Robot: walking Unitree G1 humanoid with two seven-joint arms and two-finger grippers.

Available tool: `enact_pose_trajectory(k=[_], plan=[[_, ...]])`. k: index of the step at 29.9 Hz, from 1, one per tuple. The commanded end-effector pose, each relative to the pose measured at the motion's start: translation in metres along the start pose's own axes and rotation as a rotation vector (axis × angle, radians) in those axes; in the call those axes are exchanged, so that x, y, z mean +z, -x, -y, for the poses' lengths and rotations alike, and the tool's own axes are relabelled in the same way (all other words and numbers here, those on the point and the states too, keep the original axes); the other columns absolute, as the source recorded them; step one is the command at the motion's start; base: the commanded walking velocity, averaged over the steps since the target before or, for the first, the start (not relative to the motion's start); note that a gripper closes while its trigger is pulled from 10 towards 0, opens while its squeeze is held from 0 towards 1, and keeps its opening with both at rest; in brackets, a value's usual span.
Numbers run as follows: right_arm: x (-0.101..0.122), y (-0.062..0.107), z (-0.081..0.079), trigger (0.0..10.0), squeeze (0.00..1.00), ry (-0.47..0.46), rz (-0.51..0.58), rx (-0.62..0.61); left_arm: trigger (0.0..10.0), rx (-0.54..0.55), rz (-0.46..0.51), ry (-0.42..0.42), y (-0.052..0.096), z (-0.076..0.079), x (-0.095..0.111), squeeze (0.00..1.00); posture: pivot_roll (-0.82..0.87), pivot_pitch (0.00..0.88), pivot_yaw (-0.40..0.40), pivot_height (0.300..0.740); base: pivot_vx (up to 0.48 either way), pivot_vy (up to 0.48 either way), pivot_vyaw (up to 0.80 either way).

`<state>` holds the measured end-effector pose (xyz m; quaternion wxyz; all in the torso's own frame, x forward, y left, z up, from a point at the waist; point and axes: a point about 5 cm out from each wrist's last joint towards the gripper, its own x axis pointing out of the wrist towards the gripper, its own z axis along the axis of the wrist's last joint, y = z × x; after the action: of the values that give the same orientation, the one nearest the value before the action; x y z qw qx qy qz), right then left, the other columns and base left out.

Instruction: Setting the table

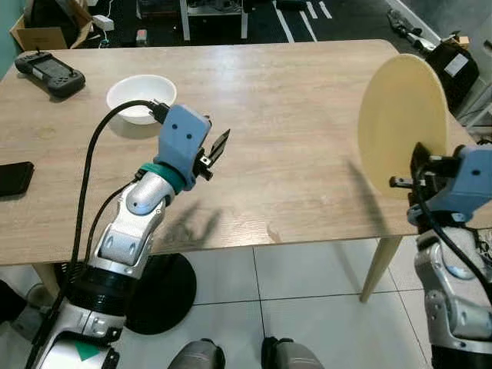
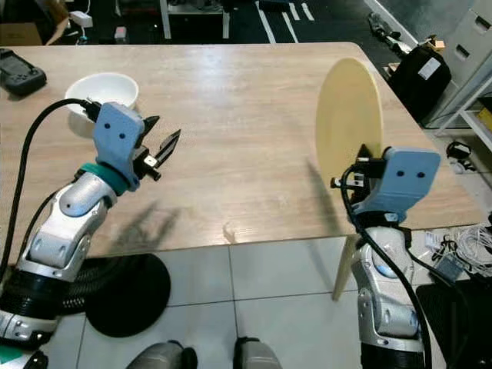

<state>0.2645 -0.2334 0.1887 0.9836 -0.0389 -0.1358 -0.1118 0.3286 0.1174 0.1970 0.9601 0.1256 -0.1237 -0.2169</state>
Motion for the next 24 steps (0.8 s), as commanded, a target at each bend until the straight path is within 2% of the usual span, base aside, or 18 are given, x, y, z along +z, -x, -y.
enact_pose_trajectory(k=[1,24], plan=[[-0.0024,0.0006,0.0036,10.0,0.0,-0.007,-0.01,-0.024,10.0,0.001,-0.005,-0.011,-0.0019,0.0005,-0.0013,0.0,0.04,0.0,0.071,0.74,0.0,0.0,-0.8],[-0.0048,0.0015,0.004,10.0,0.0,-0.027,-0.012,-0.06,10.0,-0.012,0.013,-0.012,-0.0068,0.0045,-0.0017,0.0,0.03,0.0,0.084,0.74,0.0,0.0,-0.8]])
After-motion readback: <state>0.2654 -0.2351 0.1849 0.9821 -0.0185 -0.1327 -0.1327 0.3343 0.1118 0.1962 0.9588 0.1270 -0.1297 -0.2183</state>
